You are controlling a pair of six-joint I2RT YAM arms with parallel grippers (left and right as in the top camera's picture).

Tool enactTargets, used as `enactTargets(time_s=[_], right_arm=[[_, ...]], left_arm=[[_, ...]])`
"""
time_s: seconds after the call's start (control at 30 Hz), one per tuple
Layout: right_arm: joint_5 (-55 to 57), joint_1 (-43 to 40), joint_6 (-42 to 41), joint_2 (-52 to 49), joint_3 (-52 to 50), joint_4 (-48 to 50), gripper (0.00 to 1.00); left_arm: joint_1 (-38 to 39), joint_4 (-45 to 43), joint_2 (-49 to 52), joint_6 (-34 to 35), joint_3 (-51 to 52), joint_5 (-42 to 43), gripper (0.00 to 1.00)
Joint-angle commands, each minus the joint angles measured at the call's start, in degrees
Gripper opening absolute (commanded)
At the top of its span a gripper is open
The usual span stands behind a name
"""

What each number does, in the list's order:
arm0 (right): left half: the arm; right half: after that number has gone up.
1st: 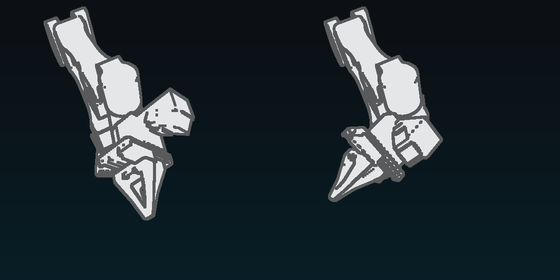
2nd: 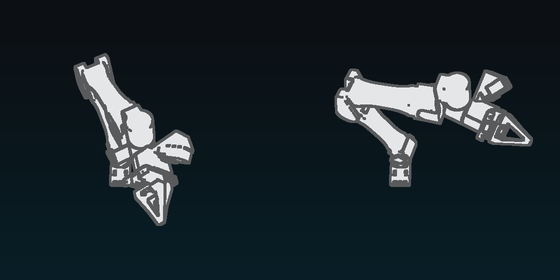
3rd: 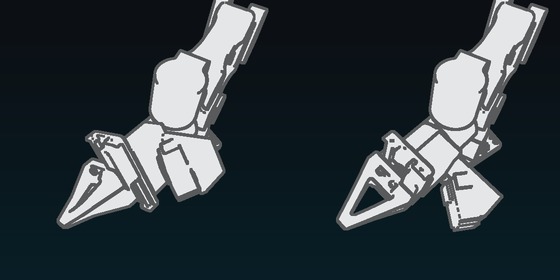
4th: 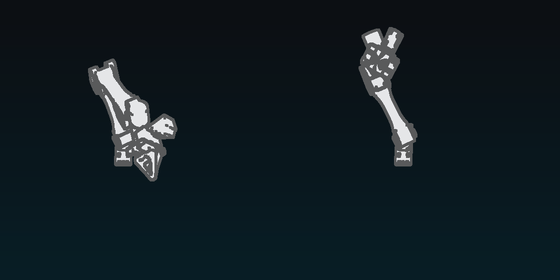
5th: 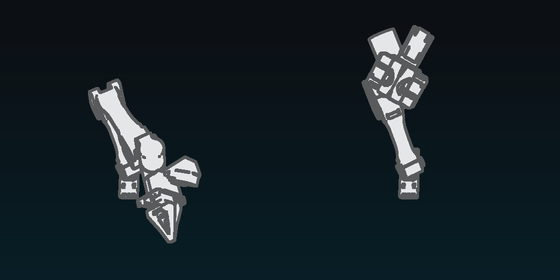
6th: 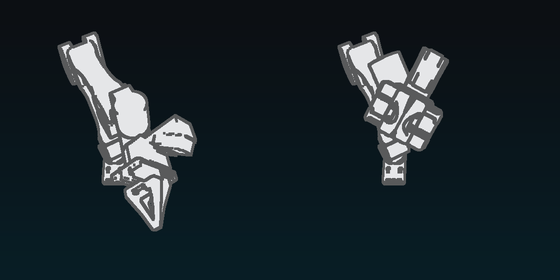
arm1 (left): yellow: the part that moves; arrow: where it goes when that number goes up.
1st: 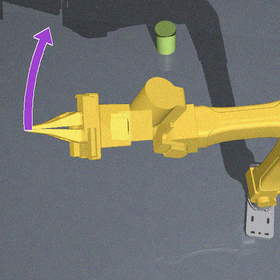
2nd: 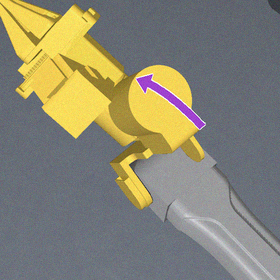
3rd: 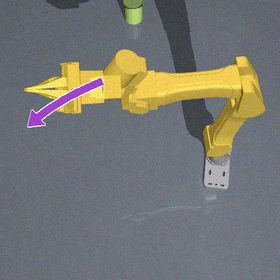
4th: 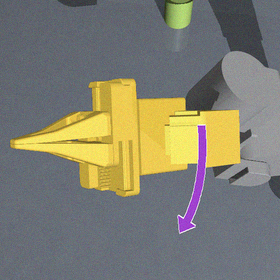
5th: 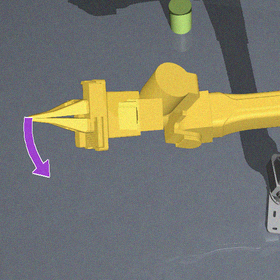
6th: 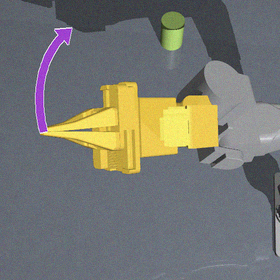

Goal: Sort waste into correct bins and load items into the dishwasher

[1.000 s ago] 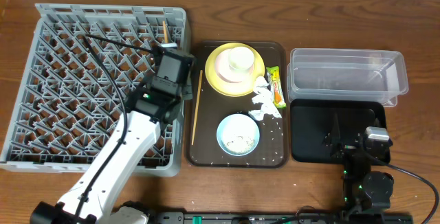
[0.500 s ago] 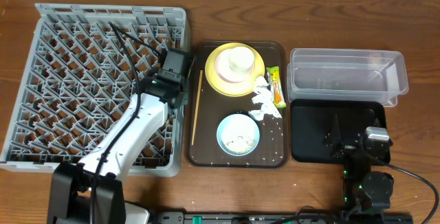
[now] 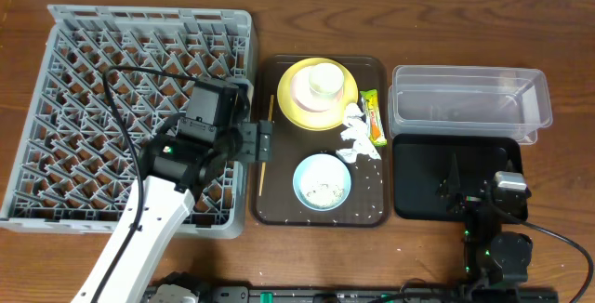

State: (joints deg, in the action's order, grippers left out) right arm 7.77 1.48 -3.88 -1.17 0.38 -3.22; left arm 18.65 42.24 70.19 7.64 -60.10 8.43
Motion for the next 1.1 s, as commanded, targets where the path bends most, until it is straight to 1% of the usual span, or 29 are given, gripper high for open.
enactTargets(time_s=[0.0, 0.03, 0.1, 0.13, 0.27, 0.33, 0.4, 0.43, 0.47, 0.53, 0.57, 0.6, 0.63, 0.67, 0.7, 0.8, 0.87, 0.9, 1.07], right_arm=[[0.79, 0.50, -0.57, 0.13, -0.07, -0.24, 0.99], [0.79, 0.50, -0.57, 0.13, -0.07, -0.24, 0.99], [0.79, 0.50, -0.57, 0.13, -0.07, -0.24, 0.99], [0.79, 0.50, -0.57, 0.13, -0.07, -0.24, 0.99], [0.79, 0.50, -0.57, 0.13, -0.07, -0.24, 0.99], [0.79, 0.50, -0.57, 0.13, -0.07, -0.24, 0.99], [0.79, 0.50, -0.57, 0.13, -0.07, -0.24, 0.99], [0.79, 0.50, -0.57, 0.13, -0.07, -0.24, 0.99], [0.79, 0.50, -0.57, 0.13, -0.07, -0.24, 0.99], [0.79, 0.50, -0.57, 0.13, -0.07, -0.24, 0.99], [0.79, 0.50, -0.57, 0.13, -0.07, -0.24, 0.99], [0.79, 0.50, -0.57, 0.13, -0.07, -0.24, 0.99], [0.79, 0.50, -0.57, 0.13, -0.07, -0.24, 0.99], [0.79, 0.50, -0.57, 0.13, -0.07, -0.24, 0.99], [0.79, 0.50, -0.57, 0.13, -0.07, -0.24, 0.99], [0.79, 0.50, -0.57, 0.13, -0.07, -0.24, 0.99], [0.79, 0.50, -0.57, 0.13, -0.07, -0.24, 0.99], [0.79, 0.50, -0.57, 0.13, -0.07, -0.24, 0.99], [0.79, 0.50, -0.57, 0.13, -0.07, -0.24, 0.99]], left_arm=[[0.09, 2.34, 2.14, 0.09, 0.09, 13.64, 0.50], [0.09, 3.04, 2.84, 0.11, 0.17, 13.64, 0.34], [0.48, 4.20, 5.44, 0.11, 0.50, 13.64, 0.11], [1.14, 4.22, 6.69, 0.11, 0.63, 13.64, 0.08], [5.84, 2.71, 12.17, 0.15, 0.63, 13.09, 0.08], [8.39, 1.55, 14.47, 1.40, 0.63, 9.73, 0.08], [10.78, 0.90, 16.63, 5.27, 0.63, 3.15, 0.08], [12.55, 0.55, 18.16, 8.63, 0.63, -2.01, 0.08], [13.35, 0.48, 18.88, 10.10, 0.63, -4.68, 0.08], [15.30, 0.11, 20.83, 13.38, 0.63, -13.00, 0.08], [15.80, -0.04, 21.53, 14.49, 0.63, -16.31, 0.10], [15.93, -0.42, 22.43, 15.61, 0.63, -19.56, 0.17], [15.87, -0.94, 23.12, 15.61, 0.63, -20.83, 0.22], [15.54, -1.79, 24.09, 15.58, 0.63, -21.62, 0.26], [15.10, -2.93, 25.55, 15.34, 0.63, -21.55, 0.27], [14.62, -4.48, 29.14, 13.77, 0.63, -21.53, 0.27], [14.47, -5.70, 31.63, 12.28, 0.63, -21.55, 0.29], [14.43, -6.60, 33.18, 12.09, 0.63, -21.57, 0.31], [12.94, -8.59, 36.46, 12.17, 0.63, -21.55, 0.31]])
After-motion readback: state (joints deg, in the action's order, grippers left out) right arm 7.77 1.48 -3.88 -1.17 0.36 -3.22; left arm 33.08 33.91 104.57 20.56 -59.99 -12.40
